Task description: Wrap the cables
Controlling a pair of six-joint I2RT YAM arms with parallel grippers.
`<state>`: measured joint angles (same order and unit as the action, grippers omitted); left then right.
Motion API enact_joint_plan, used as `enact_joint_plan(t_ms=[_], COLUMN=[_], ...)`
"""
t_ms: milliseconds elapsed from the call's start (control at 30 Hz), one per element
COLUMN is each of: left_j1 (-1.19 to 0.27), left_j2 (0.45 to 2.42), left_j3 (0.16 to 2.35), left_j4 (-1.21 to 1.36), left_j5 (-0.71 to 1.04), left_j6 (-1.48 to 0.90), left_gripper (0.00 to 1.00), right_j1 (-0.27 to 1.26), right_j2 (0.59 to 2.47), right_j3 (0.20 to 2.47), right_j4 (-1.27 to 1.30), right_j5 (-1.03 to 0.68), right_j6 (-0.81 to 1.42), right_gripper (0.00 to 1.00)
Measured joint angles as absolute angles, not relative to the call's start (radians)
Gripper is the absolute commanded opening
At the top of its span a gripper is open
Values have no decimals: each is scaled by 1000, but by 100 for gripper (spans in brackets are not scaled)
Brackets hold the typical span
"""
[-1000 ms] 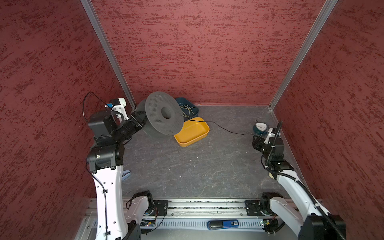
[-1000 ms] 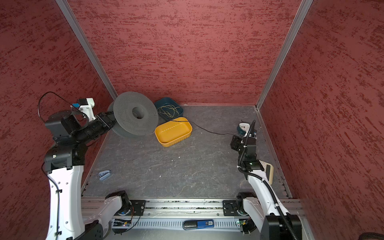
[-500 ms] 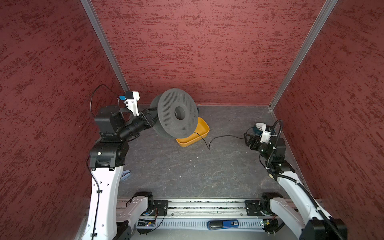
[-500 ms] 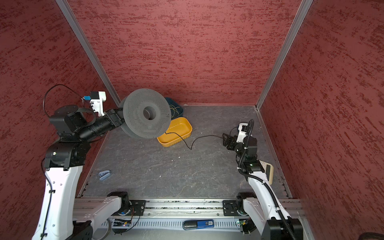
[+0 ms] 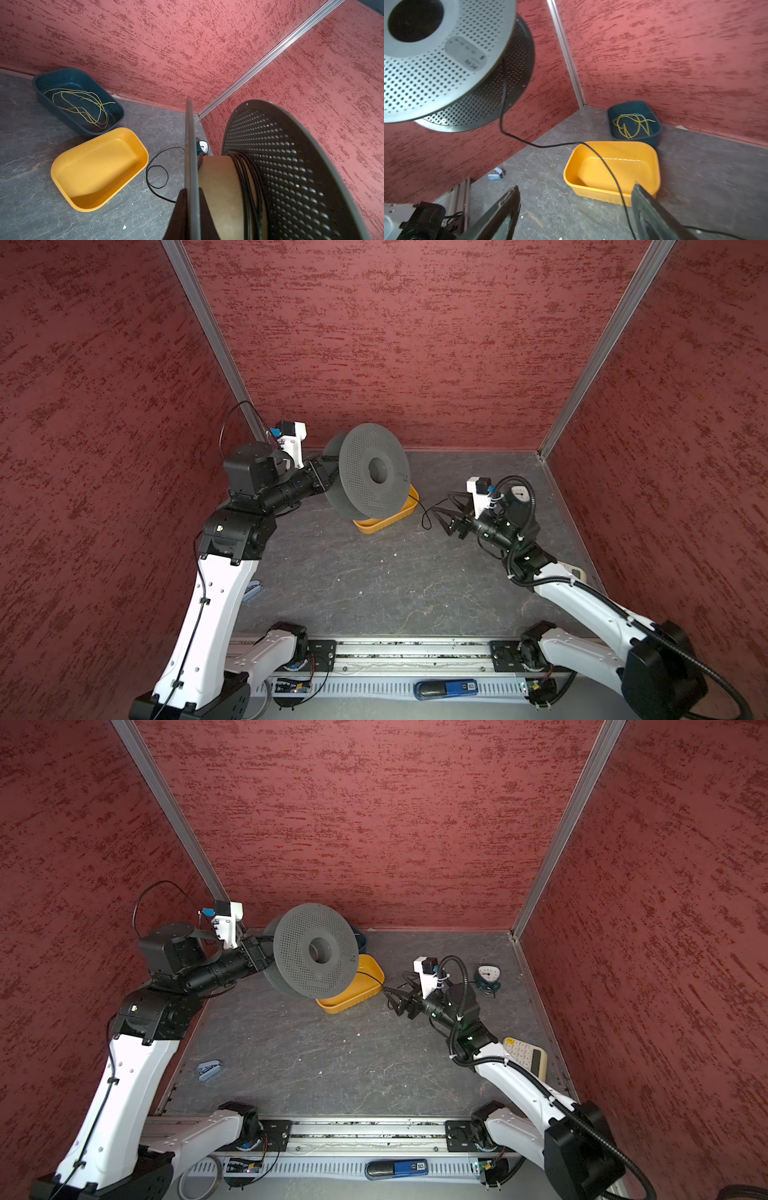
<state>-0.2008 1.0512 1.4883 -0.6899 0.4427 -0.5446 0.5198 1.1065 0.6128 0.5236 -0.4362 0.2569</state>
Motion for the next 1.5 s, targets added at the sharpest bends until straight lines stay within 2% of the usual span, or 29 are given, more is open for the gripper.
enact_joint_plan(t_ms=[200, 433, 700, 800, 967, 1167, 1300, 1500], left_j1=[-231, -279, -315, -324, -337, -338, -338, -351], left_j2=[1058, 1069, 1068, 1067, 1066, 1065, 1063, 1058], left_j3=[1488, 1485, 1481, 1477, 1463, 1467, 1499, 1533], left_j4=[-687, -688, -657, -654, -678, -706, -757, -856], left_j5=[382, 329, 287, 282, 278, 260, 255, 271], left_j6=[-542, -523, -524, -521, -514, -490, -471, -450], left_gripper=[0, 0, 0, 0, 0, 0, 0, 0], right_j1=[665, 727, 732, 732, 732, 732, 723, 675], right_j2=[1227, 1314, 1420, 1459, 1509, 1547, 1544, 1457], right_j3=[636, 700, 820, 855, 864, 892, 912, 904], right_j4=[662, 767, 733, 711, 717, 650, 581, 497], right_j5=[-342, -248, -79, -7, 84, 184, 243, 269], right_j6=[276, 348, 437, 470, 510, 498, 467, 414], right_gripper=[88, 89, 80, 69, 38, 9, 3, 3])
